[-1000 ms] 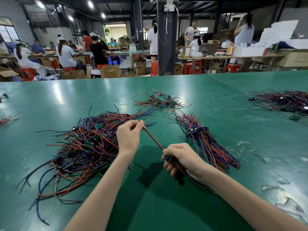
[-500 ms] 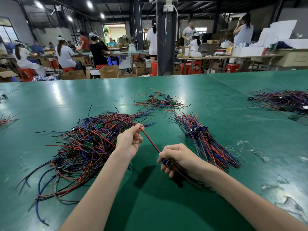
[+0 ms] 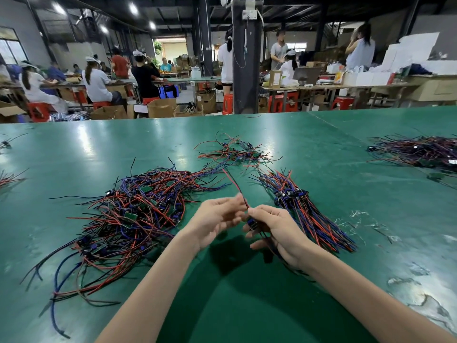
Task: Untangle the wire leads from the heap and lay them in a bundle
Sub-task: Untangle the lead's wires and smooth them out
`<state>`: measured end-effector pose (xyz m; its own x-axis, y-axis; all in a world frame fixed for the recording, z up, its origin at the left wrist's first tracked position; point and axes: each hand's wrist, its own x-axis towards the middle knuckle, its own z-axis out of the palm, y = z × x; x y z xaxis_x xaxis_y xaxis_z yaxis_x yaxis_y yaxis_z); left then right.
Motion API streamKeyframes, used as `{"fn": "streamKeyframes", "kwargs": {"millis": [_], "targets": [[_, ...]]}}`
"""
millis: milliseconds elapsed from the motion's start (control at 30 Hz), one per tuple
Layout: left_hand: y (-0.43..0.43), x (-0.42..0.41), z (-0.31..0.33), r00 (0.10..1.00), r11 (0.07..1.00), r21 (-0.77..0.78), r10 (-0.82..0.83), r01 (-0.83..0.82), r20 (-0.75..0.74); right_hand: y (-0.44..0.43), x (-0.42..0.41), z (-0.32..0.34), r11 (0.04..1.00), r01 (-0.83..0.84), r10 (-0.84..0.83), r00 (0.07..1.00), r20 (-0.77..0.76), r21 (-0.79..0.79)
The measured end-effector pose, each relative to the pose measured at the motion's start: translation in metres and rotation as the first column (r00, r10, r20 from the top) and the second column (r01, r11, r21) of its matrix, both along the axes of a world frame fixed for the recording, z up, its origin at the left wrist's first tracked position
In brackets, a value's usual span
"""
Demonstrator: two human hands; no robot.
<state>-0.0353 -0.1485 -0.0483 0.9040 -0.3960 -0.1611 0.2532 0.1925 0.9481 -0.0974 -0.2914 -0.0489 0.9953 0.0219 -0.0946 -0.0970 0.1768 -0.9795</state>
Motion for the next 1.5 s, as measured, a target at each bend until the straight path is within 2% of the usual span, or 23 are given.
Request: {"fn": "streamKeyframes", "kwargs": {"millis": [67,133,433,733,800,867,1000,1100,1233,1333,1500], "targets": [[-0.007,-0.009,-0.003,0.991,0.991,0.034,-0.131,0.13,0.038,-0.002,0.001,0.001,1.0,0.013,-0.013,1.0,0.002,0.015],[-0.011,-0.014,-0.005,0.986,0.988,0.022,-0.153,0.152,0.07,-0.003,0.001,0.001,1.0,0.019,-0.019,1.0,-0.005,0.02],[-0.01,-0.011,-0.01,0.994,0.996,-0.039,0.085,-0.083,0.068,-0.005,0.003,-0.003,0.994,-0.054,0.06,0.996,-0.06,0.096],[-0.01,-0.009,-0.011,0.977,0.981,0.049,0.179,-0.185,0.115,-0.004,0.003,-0.006,0.999,-0.031,0.03,0.995,-0.093,-0.008],[-0.01,-0.009,-0.012,0.969,0.974,0.072,0.201,-0.213,0.146,-0.004,0.003,-0.006,0.998,-0.009,0.004,0.997,-0.08,-0.059],[-0.01,-0.007,-0.012,0.96,0.967,0.082,0.226,-0.242,0.165,-0.005,0.003,-0.008,0.983,0.004,-0.011,0.999,-0.035,-0.186],[-0.008,-0.005,-0.014,0.953,0.961,0.036,0.268,-0.275,0.143,-0.004,0.002,-0.012,0.866,0.011,0.025,0.998,0.066,-0.501],[-0.009,-0.003,-0.015,0.958,0.964,0.011,0.262,-0.265,0.12,-0.004,0.002,-0.013,0.802,0.04,0.039,0.992,0.118,-0.596],[-0.011,-0.003,-0.011,0.98,0.977,-0.112,0.191,-0.184,0.056,-0.007,0.002,-0.012,0.811,0.094,-0.007,0.988,0.152,-0.577],[-0.011,-0.004,-0.008,0.997,0.977,-0.203,0.069,-0.06,0.04,-0.006,0.004,-0.009,0.877,0.132,-0.056,0.983,0.174,-0.461],[-0.013,-0.008,-0.015,0.997,0.992,-0.121,-0.027,0.036,0.077,-0.005,0.004,-0.007,0.937,0.144,-0.088,0.979,0.185,-0.318]]}}
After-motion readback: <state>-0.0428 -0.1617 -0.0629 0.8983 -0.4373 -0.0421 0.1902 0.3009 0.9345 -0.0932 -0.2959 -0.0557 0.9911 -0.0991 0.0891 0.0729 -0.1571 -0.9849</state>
